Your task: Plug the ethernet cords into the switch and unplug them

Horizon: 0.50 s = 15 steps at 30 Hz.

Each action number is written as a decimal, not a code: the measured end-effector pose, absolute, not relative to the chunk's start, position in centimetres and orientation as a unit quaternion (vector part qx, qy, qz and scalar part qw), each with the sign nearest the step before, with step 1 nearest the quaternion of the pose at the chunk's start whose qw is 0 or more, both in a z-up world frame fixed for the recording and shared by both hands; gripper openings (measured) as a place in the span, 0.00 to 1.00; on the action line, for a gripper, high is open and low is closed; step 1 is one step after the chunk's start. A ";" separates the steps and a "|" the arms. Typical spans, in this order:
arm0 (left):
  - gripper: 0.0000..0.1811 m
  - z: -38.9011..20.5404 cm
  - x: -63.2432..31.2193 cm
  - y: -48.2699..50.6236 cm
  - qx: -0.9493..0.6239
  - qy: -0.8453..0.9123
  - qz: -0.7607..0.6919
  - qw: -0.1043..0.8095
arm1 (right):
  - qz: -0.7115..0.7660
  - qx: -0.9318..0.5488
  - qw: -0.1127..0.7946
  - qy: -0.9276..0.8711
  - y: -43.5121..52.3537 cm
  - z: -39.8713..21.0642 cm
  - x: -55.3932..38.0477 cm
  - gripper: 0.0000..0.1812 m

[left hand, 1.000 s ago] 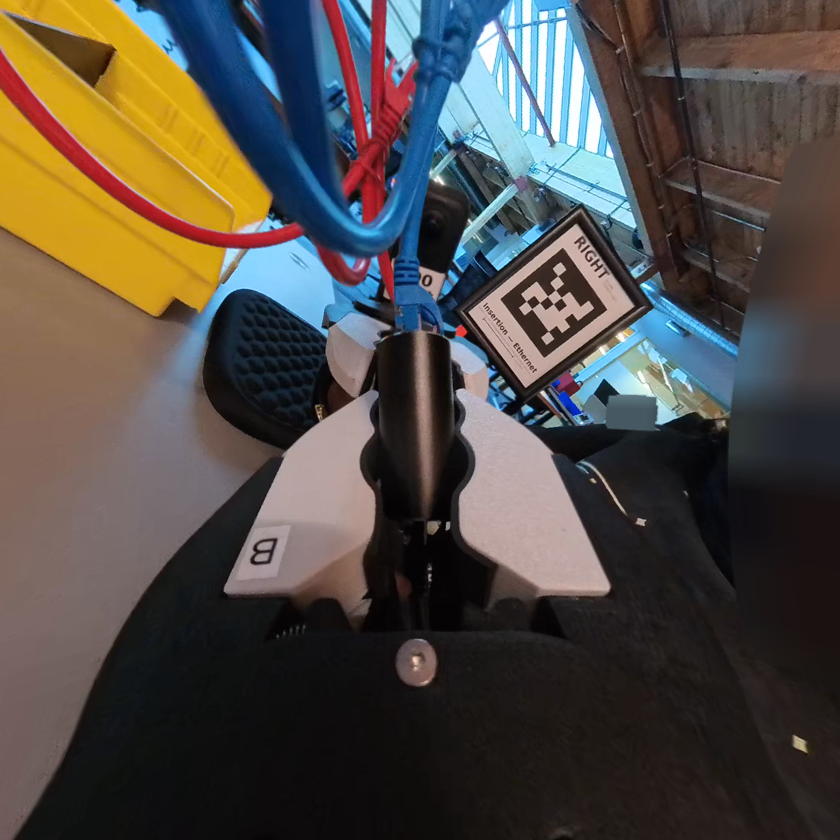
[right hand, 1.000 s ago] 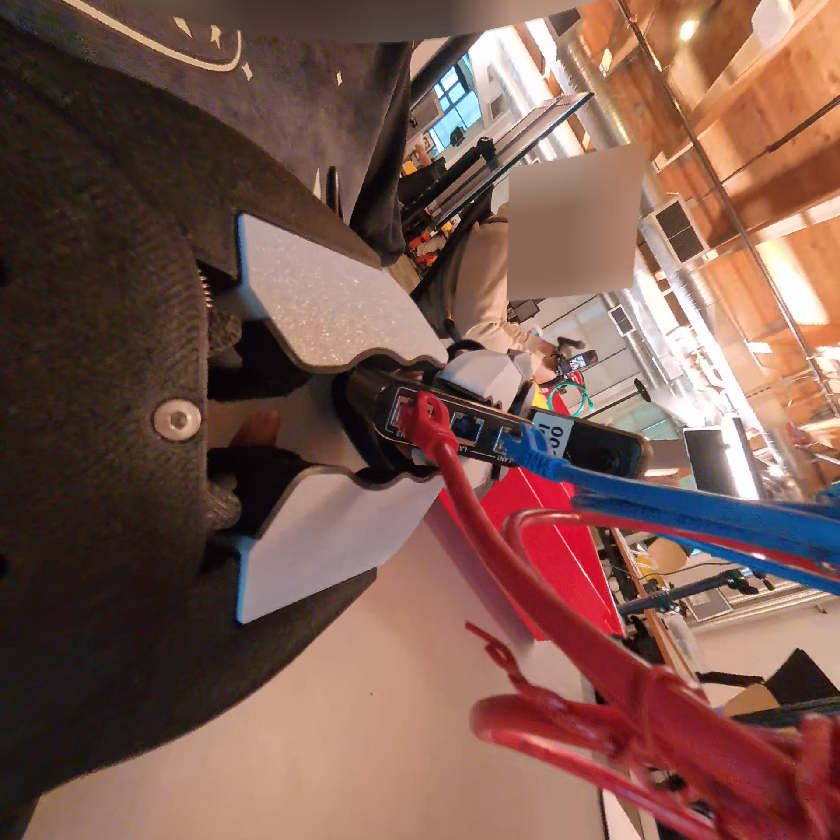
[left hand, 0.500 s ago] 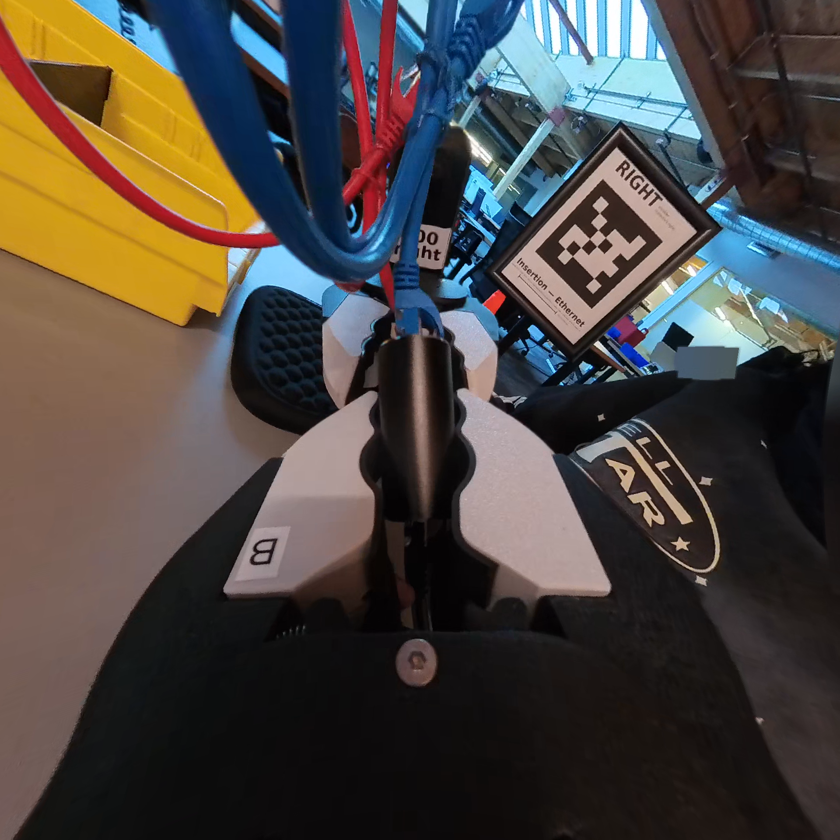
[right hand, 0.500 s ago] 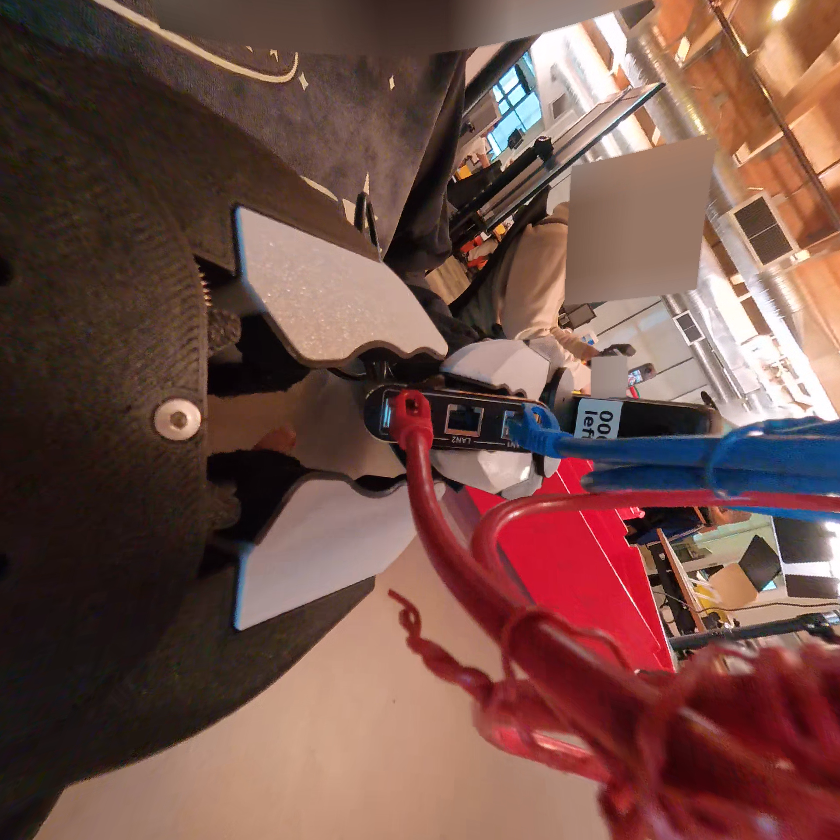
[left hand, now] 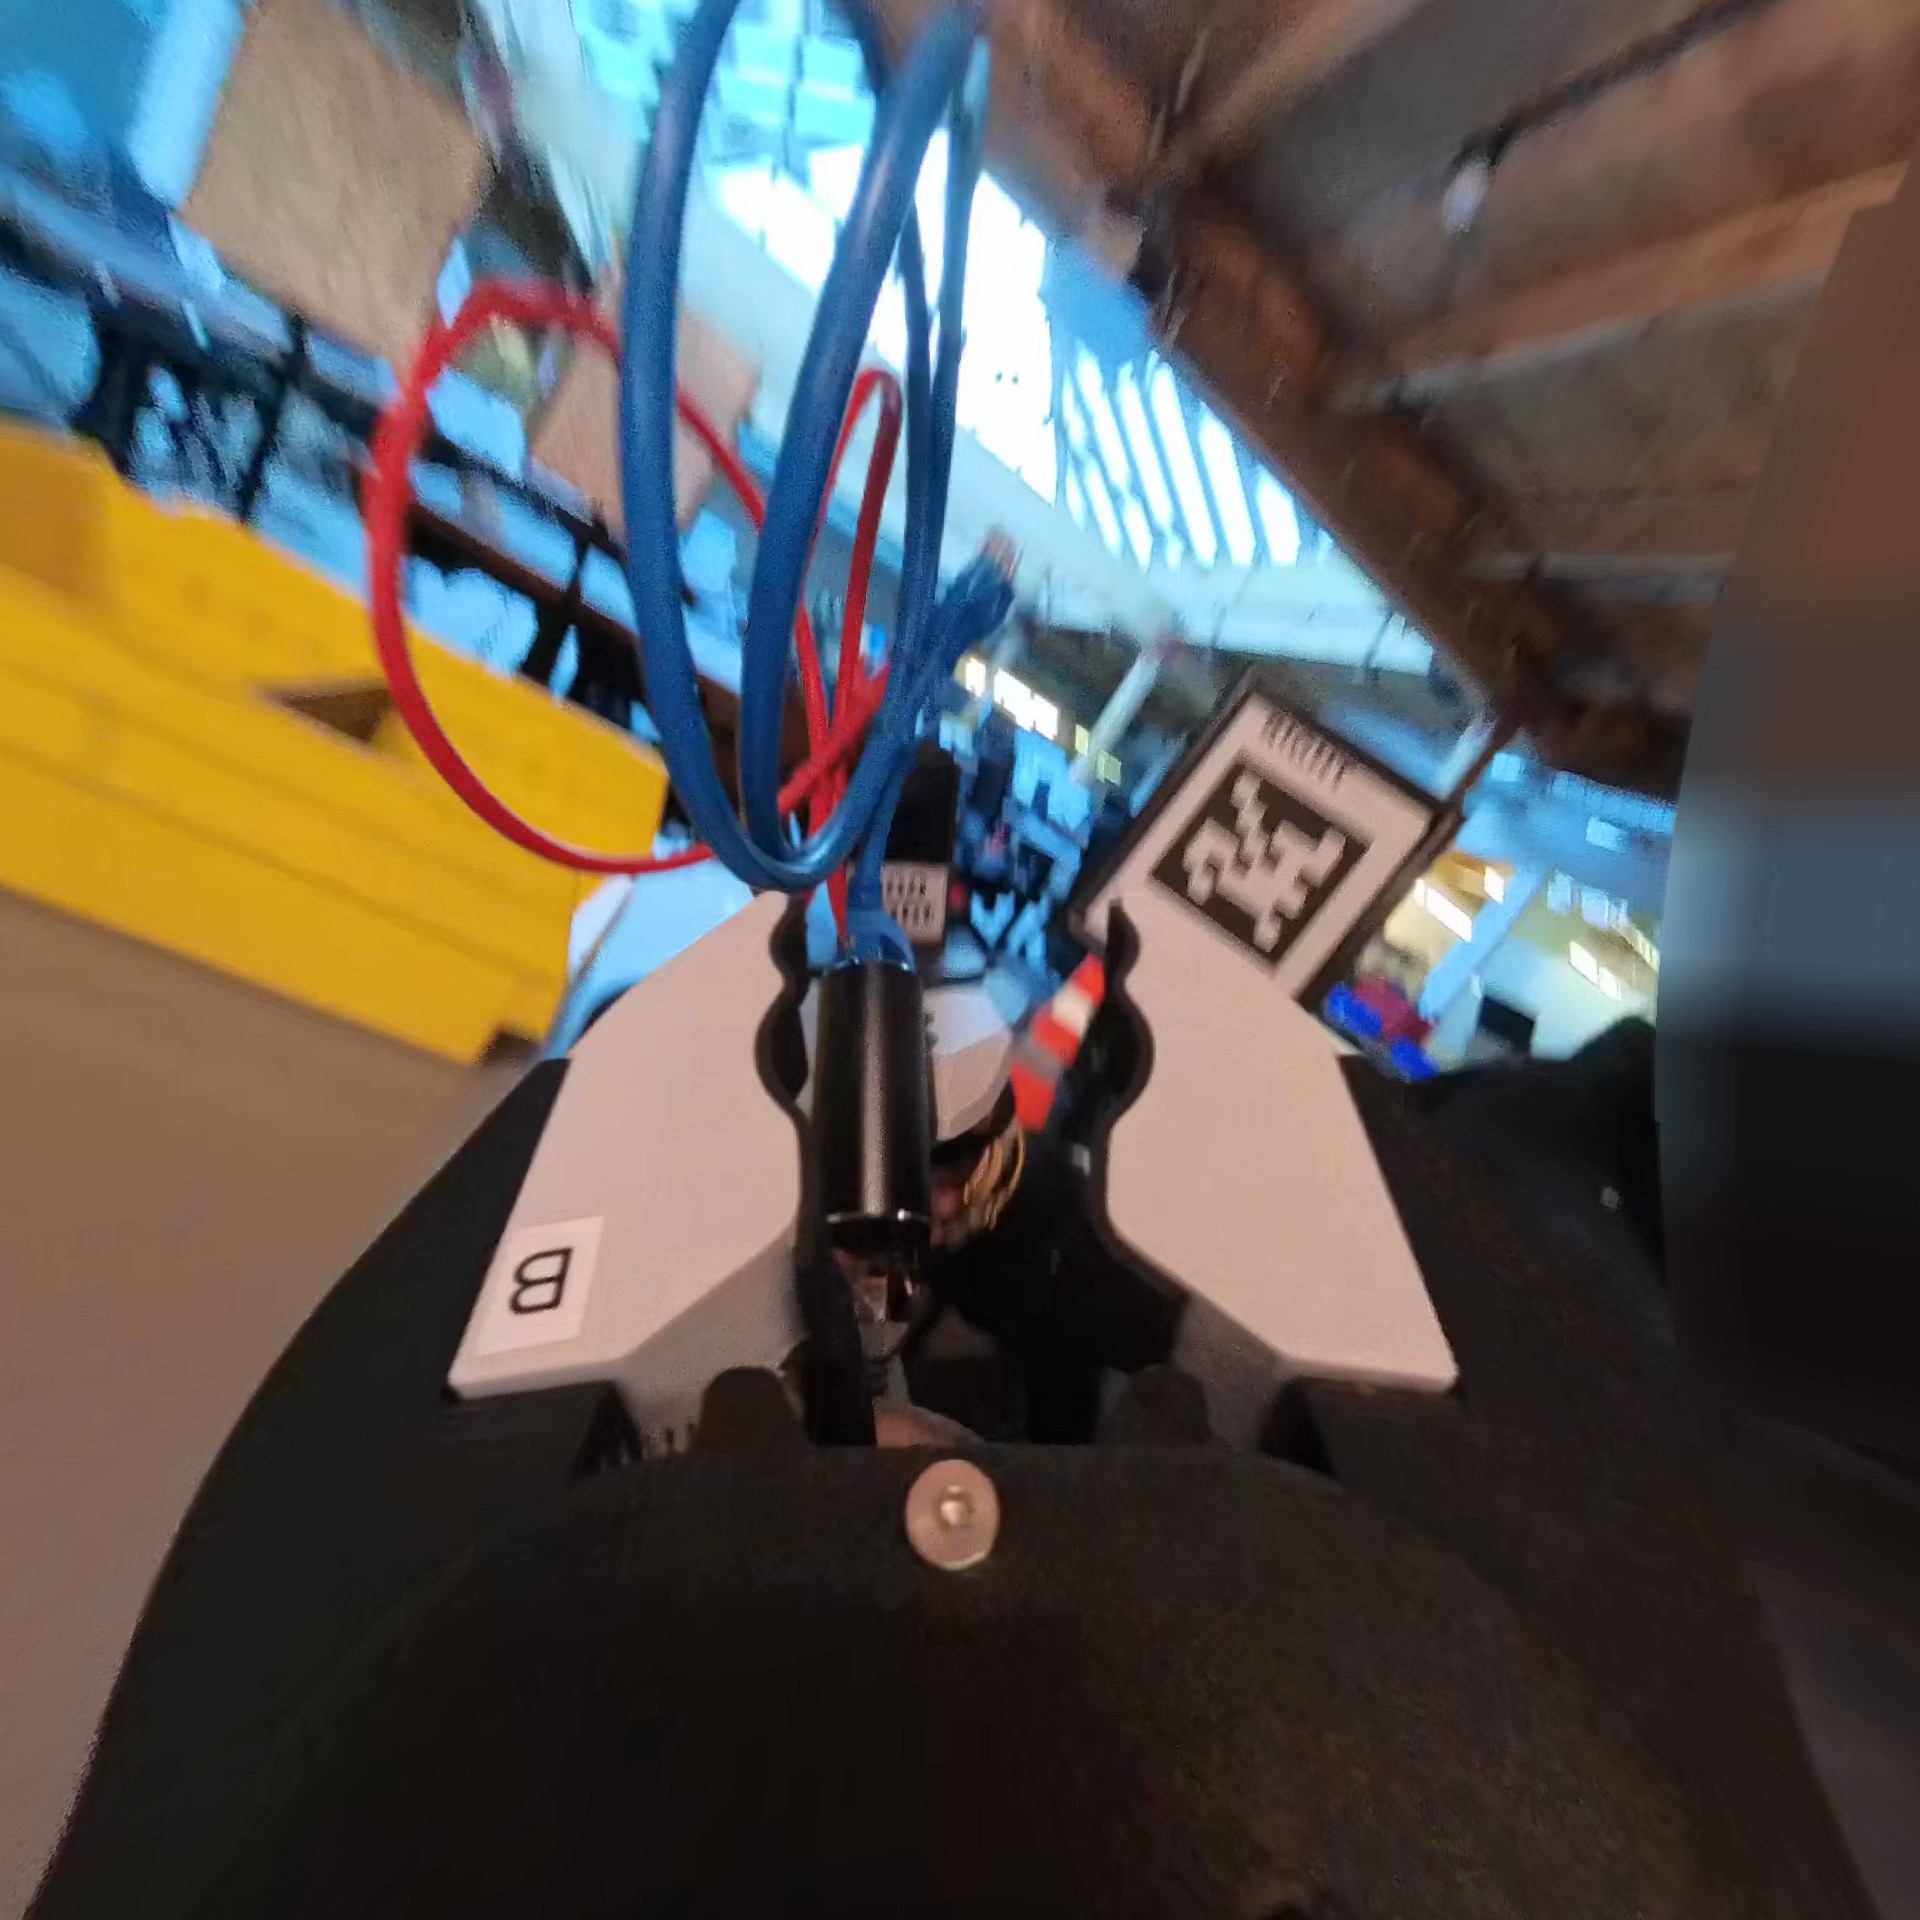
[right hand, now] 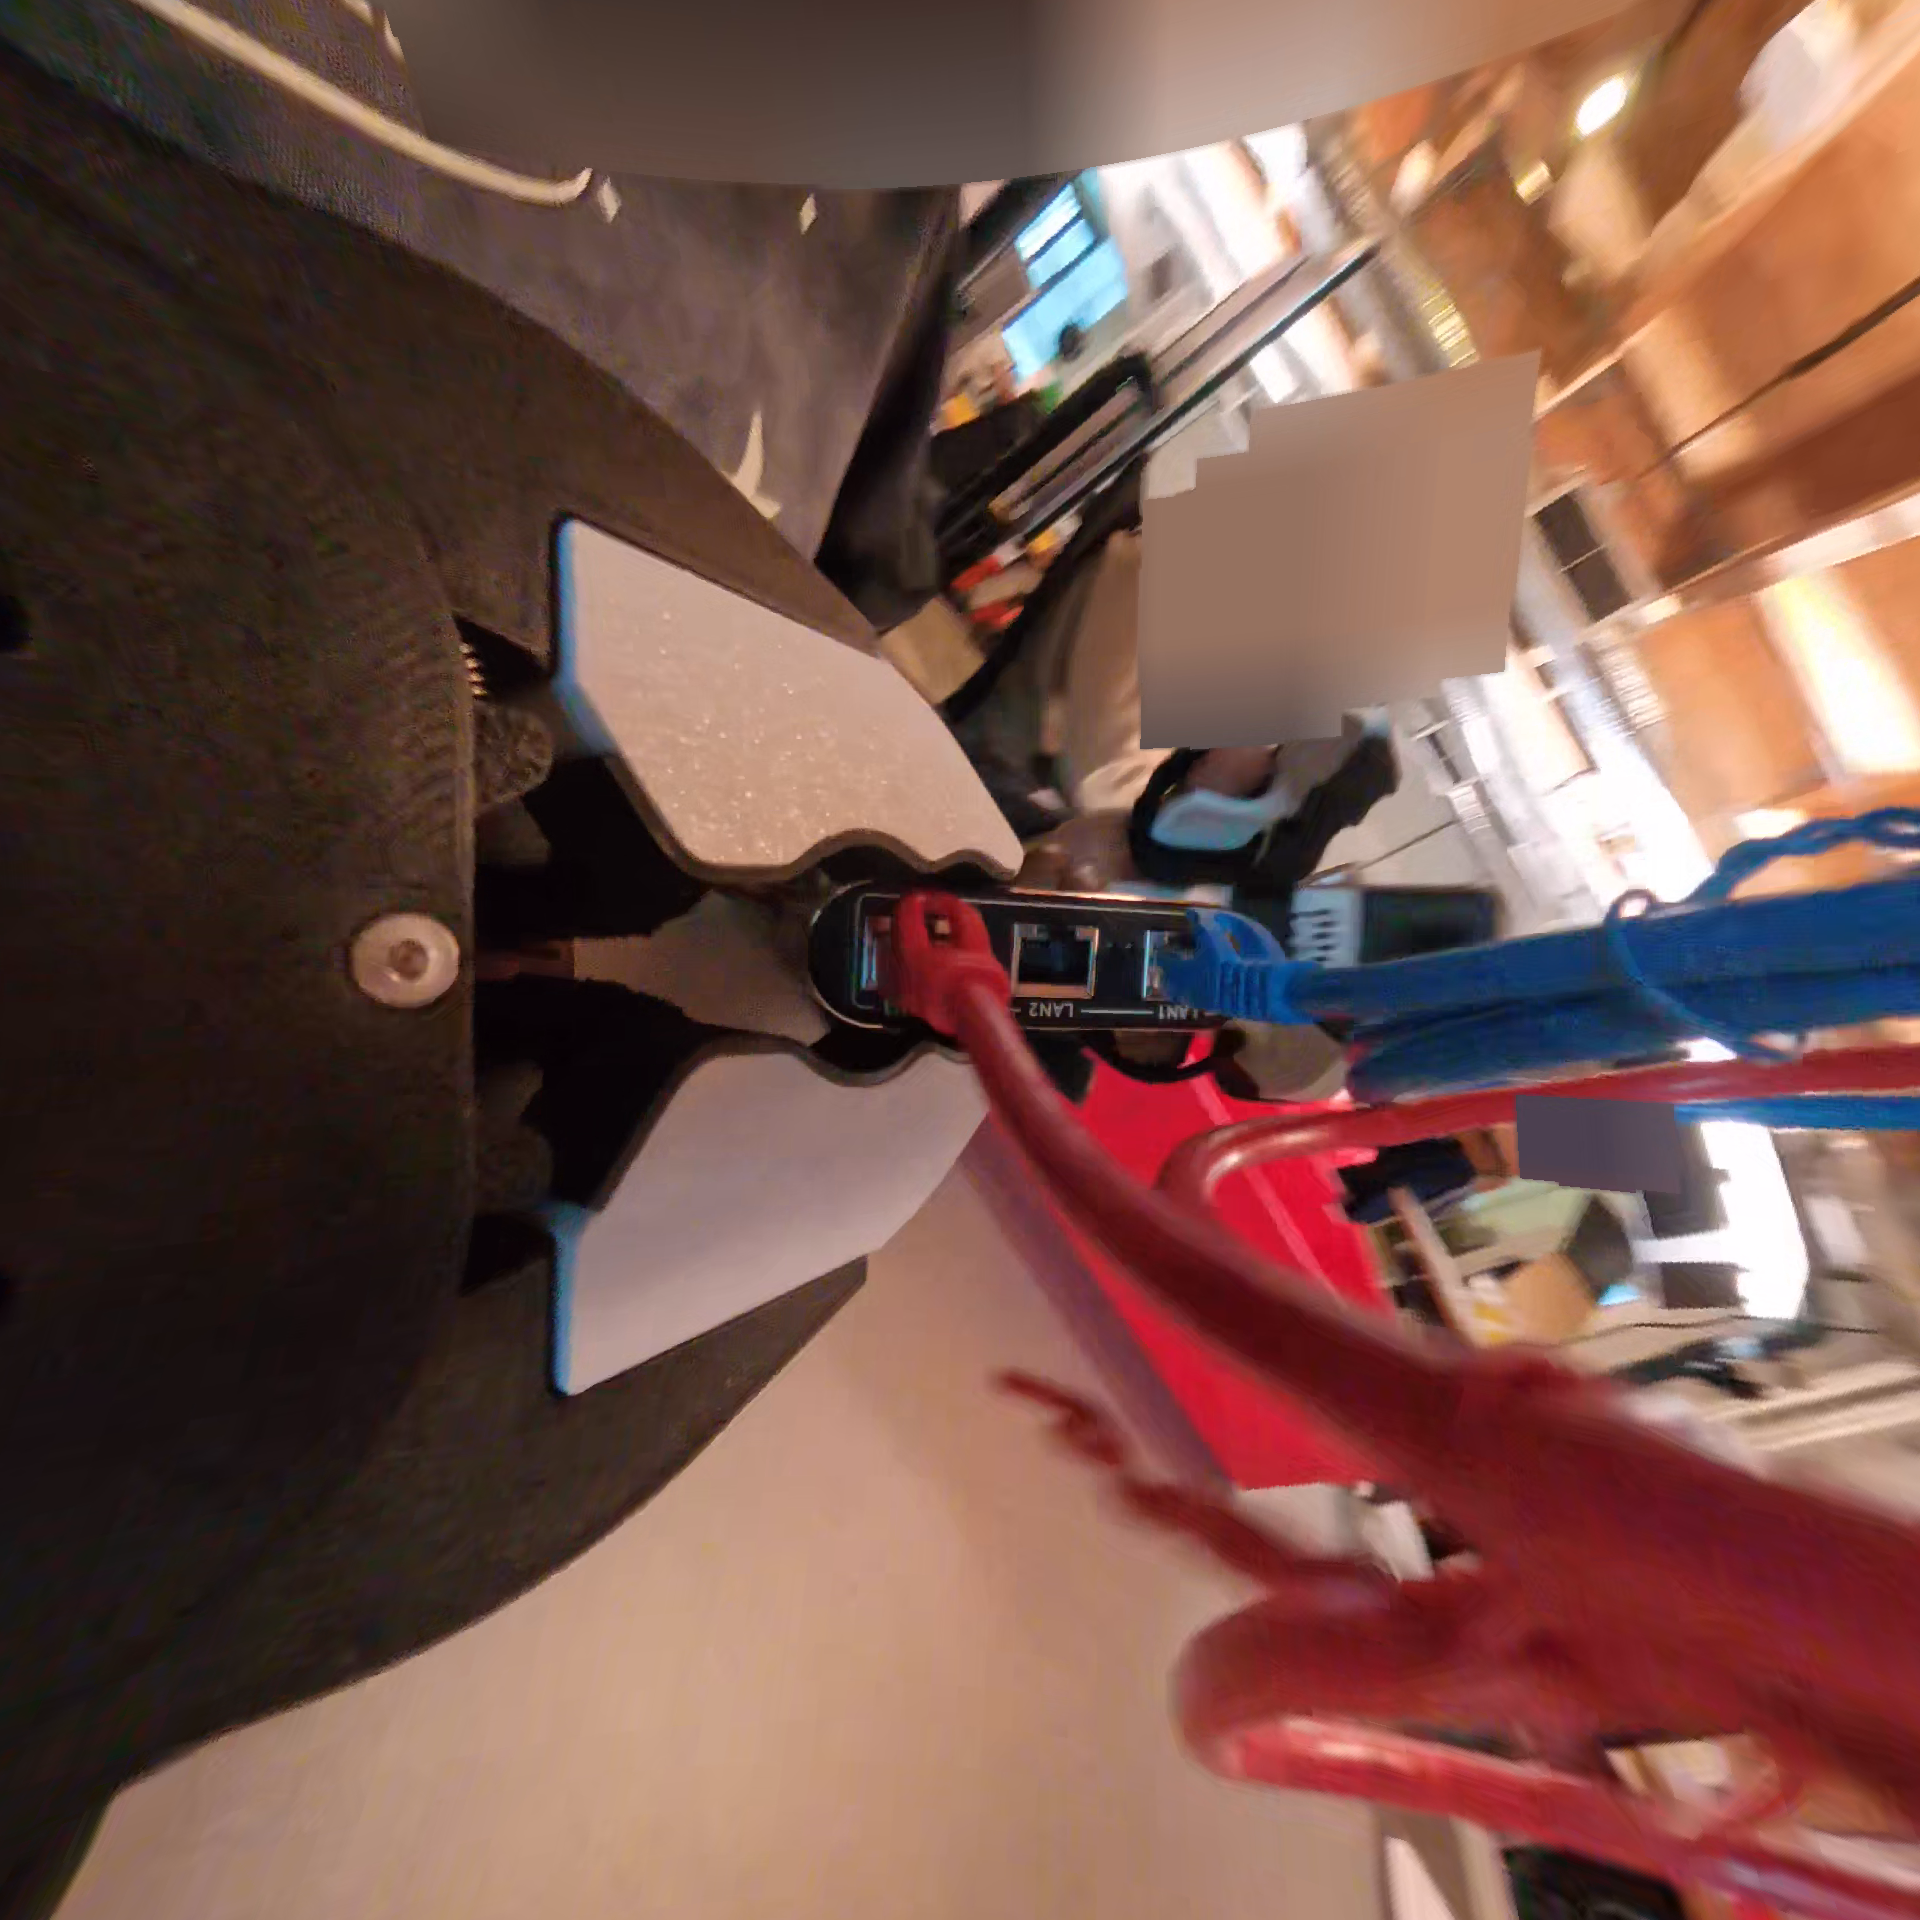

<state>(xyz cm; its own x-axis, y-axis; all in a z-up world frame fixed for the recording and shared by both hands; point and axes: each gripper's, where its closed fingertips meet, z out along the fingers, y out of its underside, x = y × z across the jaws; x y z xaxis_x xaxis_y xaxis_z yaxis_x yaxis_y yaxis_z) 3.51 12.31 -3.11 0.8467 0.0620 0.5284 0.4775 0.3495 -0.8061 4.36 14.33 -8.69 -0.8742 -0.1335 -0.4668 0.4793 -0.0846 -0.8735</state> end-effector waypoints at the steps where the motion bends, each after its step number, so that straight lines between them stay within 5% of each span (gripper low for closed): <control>1: 0.31 -1.9 2.8 10.7 -0.516 -0.252 -0.112 0.811 | -0.744 0.138 0.221 0.615 15.1 -7.7 3.8 0.13; 4: 0.32 -1.6 -0.5 6.4 -0.442 -0.335 -0.013 0.832 | -0.797 0.137 0.265 0.525 17.5 -4.8 2.9 0.13; 8: 0.32 -5.7 -1.7 8.8 -0.546 -0.362 0.051 0.754 | -0.839 0.131 0.326 0.415 19.4 -2.1 3.1 0.13; 15: 0.41 -7.0 3.9 17.9 -0.628 -0.198 0.021 0.752 | -0.855 0.165 0.249 0.423 17.9 -2.1 3.1 0.13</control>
<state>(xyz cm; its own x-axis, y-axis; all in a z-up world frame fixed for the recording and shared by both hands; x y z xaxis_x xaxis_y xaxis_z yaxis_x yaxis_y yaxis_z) 3.90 17.85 -7.00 0.9210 0.2805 0.2703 0.2162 0.2092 -0.9537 3.15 17.85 -2.05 -0.8210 -0.2865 -0.4938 0.5663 -0.5183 -0.6408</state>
